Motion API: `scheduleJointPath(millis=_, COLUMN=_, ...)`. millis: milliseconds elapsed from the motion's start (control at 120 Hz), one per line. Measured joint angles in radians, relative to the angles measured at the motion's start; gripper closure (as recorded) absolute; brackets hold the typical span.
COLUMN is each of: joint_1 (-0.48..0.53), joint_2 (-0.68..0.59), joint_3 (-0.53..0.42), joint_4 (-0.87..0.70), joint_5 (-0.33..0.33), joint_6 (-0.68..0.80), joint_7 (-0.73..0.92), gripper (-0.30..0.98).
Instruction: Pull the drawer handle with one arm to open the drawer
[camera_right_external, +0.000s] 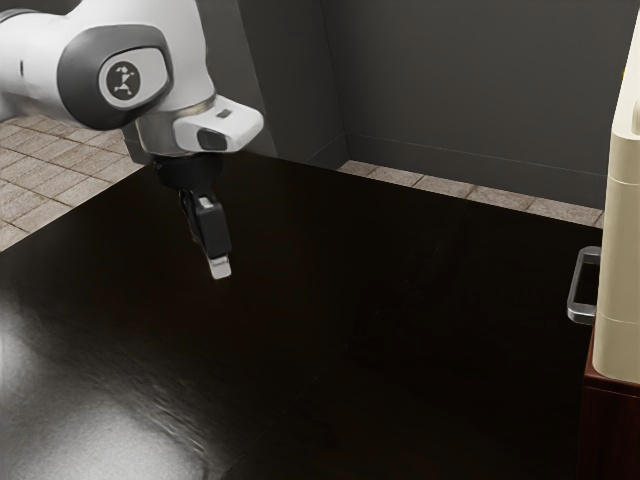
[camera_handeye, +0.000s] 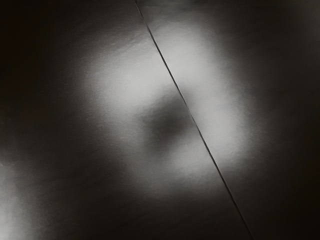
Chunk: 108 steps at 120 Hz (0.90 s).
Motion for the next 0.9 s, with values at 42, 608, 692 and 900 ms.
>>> scheduleJointPath(millis=42, joint_1=0.008, joint_2=0.001, joint_3=0.0, joint_4=0.0, joint_5=-0.001, joint_6=0.021, joint_7=0.024, gripper=0.0)
scheduleJointPath(millis=608, joint_1=0.217, joint_2=0.046, joint_3=-0.143, joint_4=0.011, joint_5=-0.074, joint_6=0.186, joint_7=0.779, gripper=0.0)
scheduleJointPath(millis=692, joint_1=0.197, joint_2=0.068, joint_3=-0.156, joint_4=0.016, joint_5=-0.141, joint_6=0.229, joint_7=0.973, gripper=0.0)
scheduleJointPath(millis=900, joint_1=0.039, joint_2=0.113, joint_3=-0.227, joint_4=0.021, joint_5=-0.222, joint_6=0.346, joint_7=1.383, gripper=0.02)
